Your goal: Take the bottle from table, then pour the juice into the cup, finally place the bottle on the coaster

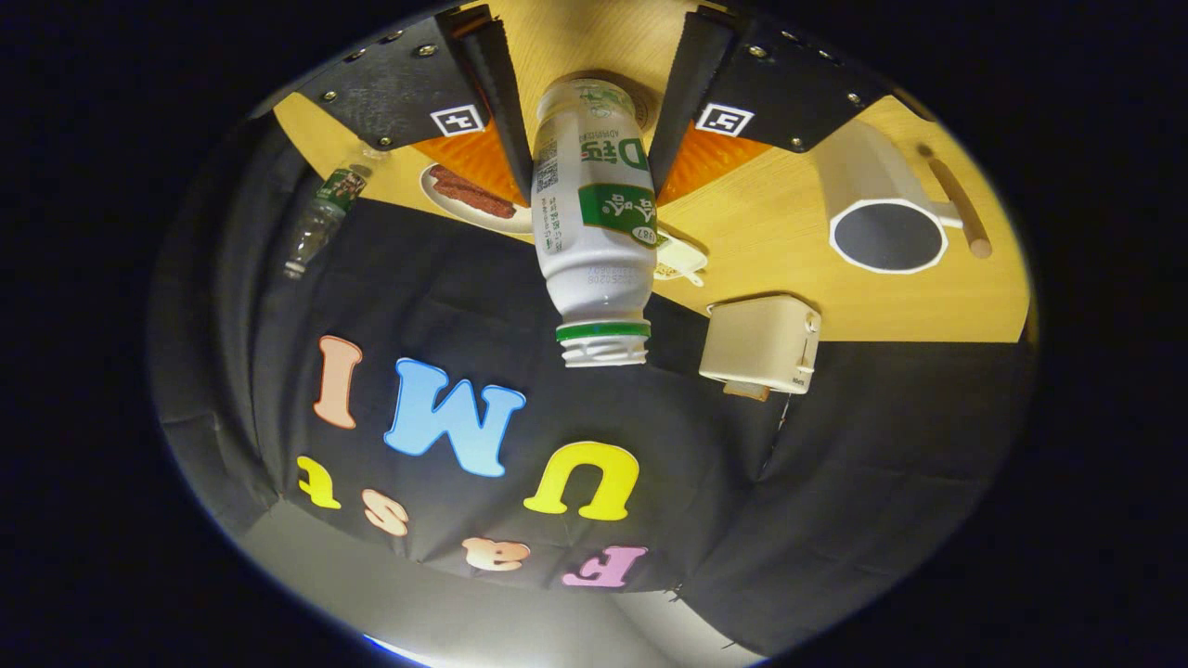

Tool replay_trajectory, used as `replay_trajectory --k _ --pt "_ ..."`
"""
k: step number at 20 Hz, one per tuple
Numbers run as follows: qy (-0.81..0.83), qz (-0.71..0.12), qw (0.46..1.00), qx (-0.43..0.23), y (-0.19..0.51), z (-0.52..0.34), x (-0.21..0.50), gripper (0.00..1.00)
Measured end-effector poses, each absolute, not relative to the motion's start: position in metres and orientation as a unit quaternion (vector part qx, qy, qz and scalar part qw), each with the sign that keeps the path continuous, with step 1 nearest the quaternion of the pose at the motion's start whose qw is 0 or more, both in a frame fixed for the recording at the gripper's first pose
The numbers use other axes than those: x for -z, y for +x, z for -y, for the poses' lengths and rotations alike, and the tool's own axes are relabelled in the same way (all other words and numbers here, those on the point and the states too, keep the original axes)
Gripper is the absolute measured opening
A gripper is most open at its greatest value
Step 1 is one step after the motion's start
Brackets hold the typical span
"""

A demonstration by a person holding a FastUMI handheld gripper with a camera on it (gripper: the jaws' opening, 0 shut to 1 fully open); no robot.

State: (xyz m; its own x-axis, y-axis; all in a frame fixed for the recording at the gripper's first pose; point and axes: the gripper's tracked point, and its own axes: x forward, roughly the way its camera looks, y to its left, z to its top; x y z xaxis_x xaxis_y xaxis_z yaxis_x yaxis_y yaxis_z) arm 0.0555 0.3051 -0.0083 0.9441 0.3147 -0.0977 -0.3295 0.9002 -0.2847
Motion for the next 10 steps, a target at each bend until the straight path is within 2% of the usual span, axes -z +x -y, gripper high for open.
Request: replay_trajectory --k 10 --pt "-0.038 -0.042 0.986 -0.156 0.079 -0.294 0.013 0.68"
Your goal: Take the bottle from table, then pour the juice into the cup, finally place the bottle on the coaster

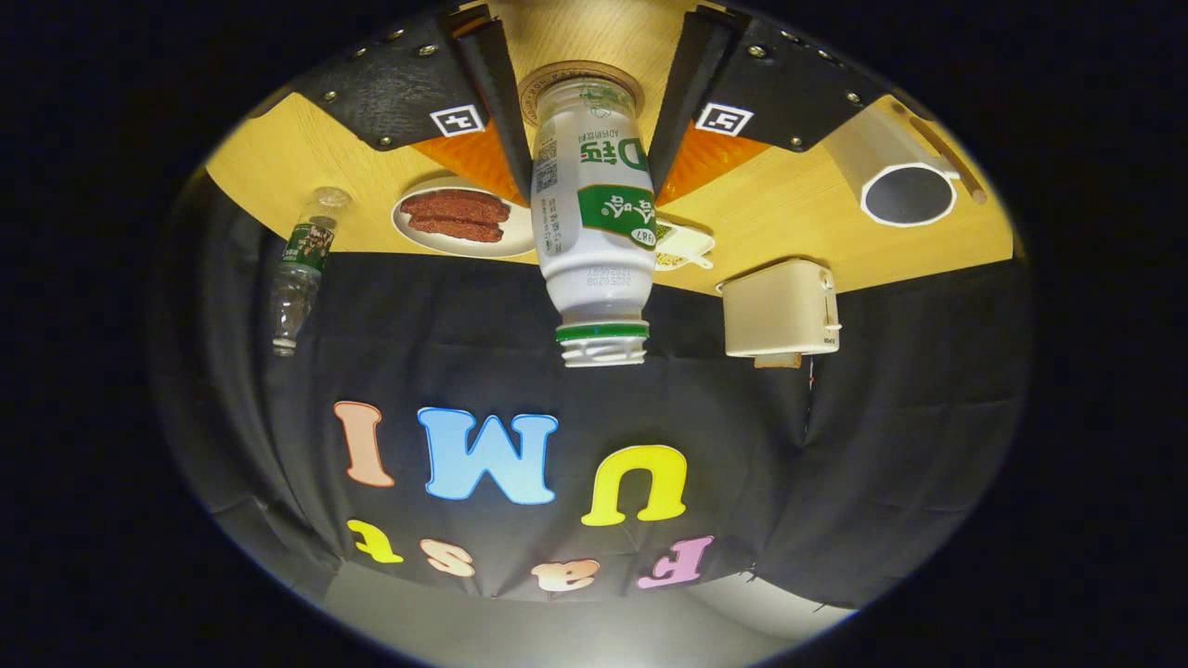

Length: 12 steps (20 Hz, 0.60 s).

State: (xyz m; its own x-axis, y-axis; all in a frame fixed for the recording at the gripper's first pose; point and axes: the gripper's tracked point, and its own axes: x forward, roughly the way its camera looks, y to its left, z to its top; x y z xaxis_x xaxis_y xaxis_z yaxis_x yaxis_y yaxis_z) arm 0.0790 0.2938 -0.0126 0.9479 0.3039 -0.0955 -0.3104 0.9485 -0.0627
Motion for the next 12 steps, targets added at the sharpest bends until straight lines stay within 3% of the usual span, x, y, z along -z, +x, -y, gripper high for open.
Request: replay_trajectory --k 12 --pt "0.002 -0.037 0.987 -0.156 0.0853 -0.2862 0.002 0.68"
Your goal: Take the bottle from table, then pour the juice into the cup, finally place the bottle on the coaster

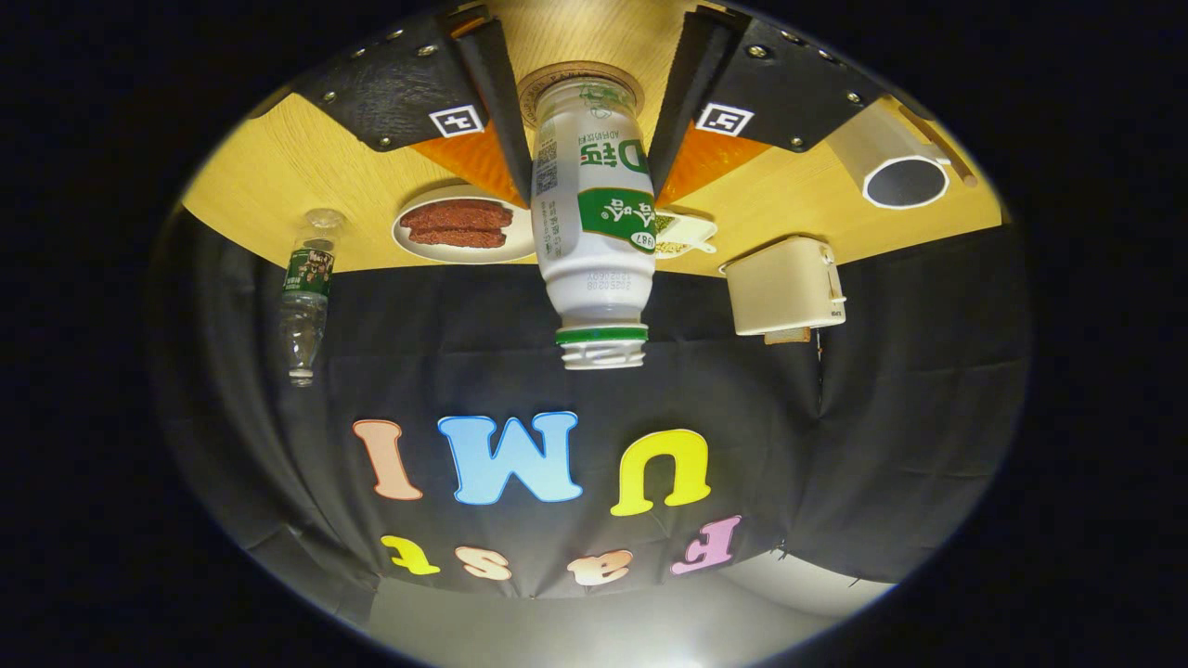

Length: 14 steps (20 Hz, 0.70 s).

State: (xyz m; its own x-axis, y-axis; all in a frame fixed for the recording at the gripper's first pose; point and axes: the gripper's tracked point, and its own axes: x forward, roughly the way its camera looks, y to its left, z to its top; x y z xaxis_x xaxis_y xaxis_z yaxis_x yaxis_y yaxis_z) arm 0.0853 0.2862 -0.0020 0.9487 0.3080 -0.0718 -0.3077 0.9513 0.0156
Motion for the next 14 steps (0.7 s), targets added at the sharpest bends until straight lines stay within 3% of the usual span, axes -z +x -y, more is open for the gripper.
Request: replay_trajectory --k 3,5,14 --pt "0.024 -0.05 0.985 -0.161 0.084 -0.289 0.008 0.76" --pt "0.049 -0.024 0.986 -0.158 0.077 -0.288 -0.012 0.99" --pt "-0.027 0.08 0.986 -0.145 0.012 -0.274 -0.137 0.99"
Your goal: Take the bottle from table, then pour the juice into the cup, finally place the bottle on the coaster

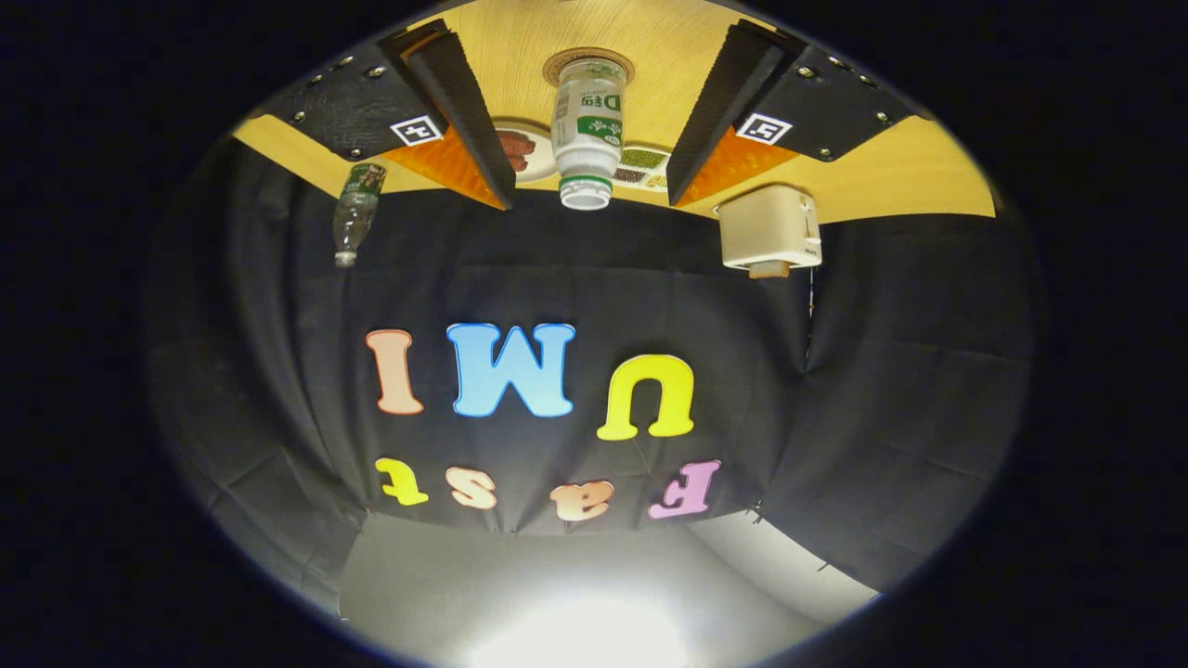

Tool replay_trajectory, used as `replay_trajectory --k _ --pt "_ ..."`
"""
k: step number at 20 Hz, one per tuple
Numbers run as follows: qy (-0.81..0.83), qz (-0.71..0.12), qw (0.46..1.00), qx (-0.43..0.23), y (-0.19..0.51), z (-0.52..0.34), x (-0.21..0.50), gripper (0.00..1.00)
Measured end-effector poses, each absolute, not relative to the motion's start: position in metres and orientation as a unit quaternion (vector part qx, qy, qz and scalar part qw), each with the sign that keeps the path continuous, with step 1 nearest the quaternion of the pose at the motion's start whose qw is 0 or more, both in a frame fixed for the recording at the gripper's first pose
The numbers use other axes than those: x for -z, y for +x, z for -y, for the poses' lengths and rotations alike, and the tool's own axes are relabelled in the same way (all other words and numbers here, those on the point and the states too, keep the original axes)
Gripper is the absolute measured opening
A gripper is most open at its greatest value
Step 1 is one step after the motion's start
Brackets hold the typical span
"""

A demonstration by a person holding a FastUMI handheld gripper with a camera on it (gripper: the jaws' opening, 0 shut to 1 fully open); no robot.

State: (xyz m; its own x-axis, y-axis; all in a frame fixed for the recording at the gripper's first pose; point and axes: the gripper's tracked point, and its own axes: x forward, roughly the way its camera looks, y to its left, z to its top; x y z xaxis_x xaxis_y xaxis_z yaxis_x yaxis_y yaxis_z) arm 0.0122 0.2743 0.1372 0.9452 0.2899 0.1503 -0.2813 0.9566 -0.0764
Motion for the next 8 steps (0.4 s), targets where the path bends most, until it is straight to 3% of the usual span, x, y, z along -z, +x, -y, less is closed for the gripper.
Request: replay_trajectory --k 5,8 --pt "-0.021 0.121 0.983 -0.133 -0.021 -0.234 -0.207 0.99" --pt "-0.021 0.125 0.985 -0.118 -0.026 -0.204 -0.213 0.99"
